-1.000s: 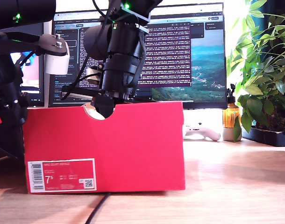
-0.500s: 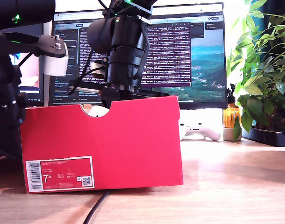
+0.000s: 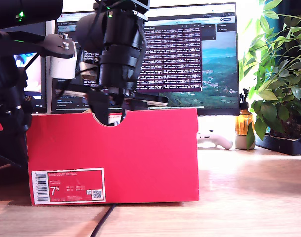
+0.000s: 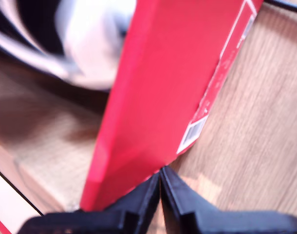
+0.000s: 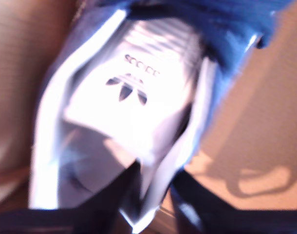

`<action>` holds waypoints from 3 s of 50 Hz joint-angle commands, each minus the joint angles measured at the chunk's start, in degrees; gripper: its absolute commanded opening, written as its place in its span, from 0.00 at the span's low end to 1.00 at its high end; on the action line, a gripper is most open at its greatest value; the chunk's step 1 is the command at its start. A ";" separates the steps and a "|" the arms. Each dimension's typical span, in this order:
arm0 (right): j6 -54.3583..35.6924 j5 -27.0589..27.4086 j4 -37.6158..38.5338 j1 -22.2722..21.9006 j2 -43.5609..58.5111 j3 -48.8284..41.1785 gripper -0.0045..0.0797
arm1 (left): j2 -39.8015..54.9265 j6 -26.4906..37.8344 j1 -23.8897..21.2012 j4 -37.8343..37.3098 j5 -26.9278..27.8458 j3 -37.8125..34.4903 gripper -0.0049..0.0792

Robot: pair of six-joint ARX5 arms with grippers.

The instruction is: Pack the blue shoes by picking the first shoe and placing it inside the red shoebox, left side, then picking and rotating the second shoe and placing it in the shoebox

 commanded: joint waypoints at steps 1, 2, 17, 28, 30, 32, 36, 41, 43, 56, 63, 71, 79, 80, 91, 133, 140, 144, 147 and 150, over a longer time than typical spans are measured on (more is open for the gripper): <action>-0.79 0.04 1.18 0.77 -1.90 2.01 0.35 | 0.61 0.07 -0.24 0.70 0.00 0.11 0.04; -1.49 0.04 1.09 0.77 -1.90 2.08 0.36 | 0.61 0.07 -0.24 0.68 0.00 0.11 0.04; -4.50 0.17 -3.39 0.13 -1.90 3.02 0.48 | 0.61 -0.02 -0.20 0.68 0.04 0.11 0.04; -4.94 0.46 -7.63 -0.26 -1.90 4.13 0.53 | 0.61 -0.44 -0.20 0.66 0.09 0.11 0.04; -5.14 0.48 -8.98 -0.44 -1.90 4.46 0.53 | 0.61 -0.44 -0.20 0.66 0.17 0.11 0.04; -5.31 0.48 -9.90 -0.66 -1.90 4.83 0.53 | 0.61 -0.44 -0.20 0.66 0.22 0.11 0.04; -5.31 0.48 -11.30 -1.09 -1.90 6.21 0.53 | 0.61 -0.42 -0.20 0.66 0.22 0.11 0.04; -4.33 1.27 -12.35 -1.90 -2.05 8.46 0.53 | 0.61 -0.42 -0.20 0.70 0.28 0.11 0.04; -4.31 1.29 -12.15 -2.29 -2.23 9.53 0.53 | 0.61 -0.42 -0.20 0.70 0.33 0.11 0.04; -2.45 1.68 -12.22 -3.98 -3.32 16.90 0.53 | 0.61 -0.42 -0.20 0.70 1.66 0.11 0.04; 5.75 3.85 -12.52 -6.67 -3.63 17.44 0.53 | 0.61 -0.42 -0.20 0.72 1.79 0.11 0.04; 14.84 6.84 -12.63 -10.03 -4.87 17.44 0.53 | 0.61 -0.42 -0.20 0.72 1.81 0.11 0.04; 23.61 14.97 -12.76 -13.16 -7.04 17.44 0.53 | 0.61 -0.42 -0.20 0.72 2.21 0.11 0.04; 24.68 16.39 -12.96 -13.81 -7.43 17.42 0.53 | 0.61 -0.42 -0.20 0.74 2.23 0.11 0.04; 32.54 18.10 -13.09 -18.18 -11.74 17.42 0.53 | 0.61 -0.39 -0.20 0.72 3.37 0.11 0.04; 60.41 20.94 -13.42 -27.95 -30.14 -12.72 0.57 | 0.61 -0.39 -0.20 0.72 4.55 0.11 0.04; 65.57 19.34 -13.42 -30.34 -35.65 -23.02 0.63 | 0.61 -0.39 -0.20 0.72 4.81 0.11 0.04; 69.31 17.92 -13.42 -31.50 -38.03 -27.43 0.71 | 0.61 -0.42 -0.20 0.70 4.81 0.11 0.04; 70.75 16.20 -13.44 -32.50 -39.34 -30.18 0.77 | 0.61 -0.42 -0.20 0.72 4.83 0.11 0.04; 70.79 13.77 -13.44 -33.81 -40.00 -31.98 0.82 | 0.61 -0.42 -0.20 0.72 4.81 0.11 0.04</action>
